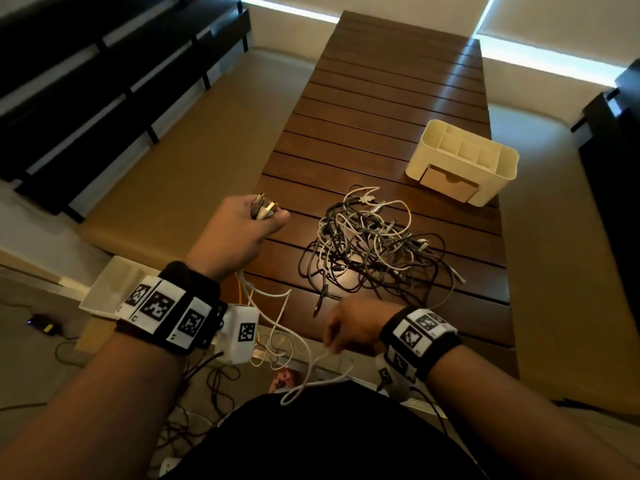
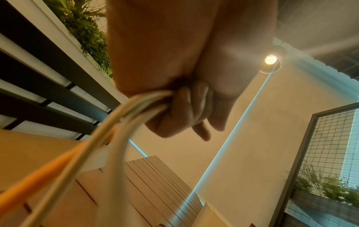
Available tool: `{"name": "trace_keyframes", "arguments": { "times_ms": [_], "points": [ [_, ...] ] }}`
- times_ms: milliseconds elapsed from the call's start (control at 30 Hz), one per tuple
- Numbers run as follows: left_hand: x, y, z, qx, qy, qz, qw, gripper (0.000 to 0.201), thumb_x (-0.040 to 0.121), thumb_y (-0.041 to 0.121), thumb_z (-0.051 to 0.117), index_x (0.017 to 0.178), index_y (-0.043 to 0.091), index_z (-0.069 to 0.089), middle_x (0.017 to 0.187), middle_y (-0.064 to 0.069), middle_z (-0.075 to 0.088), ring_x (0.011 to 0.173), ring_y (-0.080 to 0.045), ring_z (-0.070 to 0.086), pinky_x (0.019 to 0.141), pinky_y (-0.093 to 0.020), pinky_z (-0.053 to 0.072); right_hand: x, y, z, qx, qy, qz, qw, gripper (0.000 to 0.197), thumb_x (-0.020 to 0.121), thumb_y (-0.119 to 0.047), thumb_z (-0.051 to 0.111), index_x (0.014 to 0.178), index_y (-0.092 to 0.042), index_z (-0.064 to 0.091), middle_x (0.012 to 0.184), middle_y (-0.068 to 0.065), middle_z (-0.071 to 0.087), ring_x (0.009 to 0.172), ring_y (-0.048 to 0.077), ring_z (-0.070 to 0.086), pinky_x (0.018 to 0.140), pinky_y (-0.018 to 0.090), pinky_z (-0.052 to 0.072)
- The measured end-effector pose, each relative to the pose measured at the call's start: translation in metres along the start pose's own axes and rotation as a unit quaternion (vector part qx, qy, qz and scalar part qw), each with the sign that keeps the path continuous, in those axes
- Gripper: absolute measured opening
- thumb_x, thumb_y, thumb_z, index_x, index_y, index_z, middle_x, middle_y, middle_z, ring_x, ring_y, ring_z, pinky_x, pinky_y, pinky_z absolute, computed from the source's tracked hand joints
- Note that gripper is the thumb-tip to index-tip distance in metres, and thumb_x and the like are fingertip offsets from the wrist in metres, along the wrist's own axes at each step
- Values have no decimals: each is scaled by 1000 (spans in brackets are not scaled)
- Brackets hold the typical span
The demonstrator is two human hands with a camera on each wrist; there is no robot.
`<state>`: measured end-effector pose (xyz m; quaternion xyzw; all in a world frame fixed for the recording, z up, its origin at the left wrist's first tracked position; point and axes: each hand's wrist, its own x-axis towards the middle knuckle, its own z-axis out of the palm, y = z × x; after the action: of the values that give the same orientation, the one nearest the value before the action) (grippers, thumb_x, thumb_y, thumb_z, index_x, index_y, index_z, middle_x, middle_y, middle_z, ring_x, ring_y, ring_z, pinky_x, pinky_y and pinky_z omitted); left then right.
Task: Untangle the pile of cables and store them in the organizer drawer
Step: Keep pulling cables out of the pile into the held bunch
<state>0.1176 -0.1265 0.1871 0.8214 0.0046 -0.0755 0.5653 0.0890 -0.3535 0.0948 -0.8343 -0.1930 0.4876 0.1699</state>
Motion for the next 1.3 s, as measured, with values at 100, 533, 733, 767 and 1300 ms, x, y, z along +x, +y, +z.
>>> {"name": "trace_keyframes", "arguments": {
  "times_ms": [100,533,733,767,1300],
  "points": [
    [-2,-1,0,4,-2,0,1000,25,96,27,65,74,19,55,46,16,41,44,-2,34,52,-29,32,-6,16,-7,-29,20,39,999,15,87,-38,71,99,-30,76,101,-11,72,96,9,63,92,34,52],
    [-13,37,55,-264,-75,91,957,17,93,18,60,108,10,60,68,8,47,59,-8,43,56,-21,42,-26,-46,-33,250,171,-160,940,28,90,-51,62,117,-43,62,122,-4,69,115,14,62,107,48,44],
    [-6,32,60,-274,-61,33,959,18,104,21,48,116,10,56,71,5,52,68,-12,49,70,-28,47,-29,-44,-26,233,194,-143,942,38,106,-40,41,72,-28,53,68,-1,58,64,17,58,83,53,54],
    [-6,30,61,-242,-66,12,968,20,106,25,44,113,10,56,71,4,54,70,-14,53,74,-33,49,-30,-42,-25,232,190,-135,944,37,106,-40,41,73,-28,52,67,-1,57,64,18,57,82,54,54],
    [-4,17,70,-143,-163,-45,975,30,102,36,44,105,9,58,66,4,46,55,-11,45,55,-26,41,-70,-3,-72,331,338,-209,856,45,104,-19,51,149,-22,45,140,-18,53,113,-21,51,88,3,43]
  ]
}}
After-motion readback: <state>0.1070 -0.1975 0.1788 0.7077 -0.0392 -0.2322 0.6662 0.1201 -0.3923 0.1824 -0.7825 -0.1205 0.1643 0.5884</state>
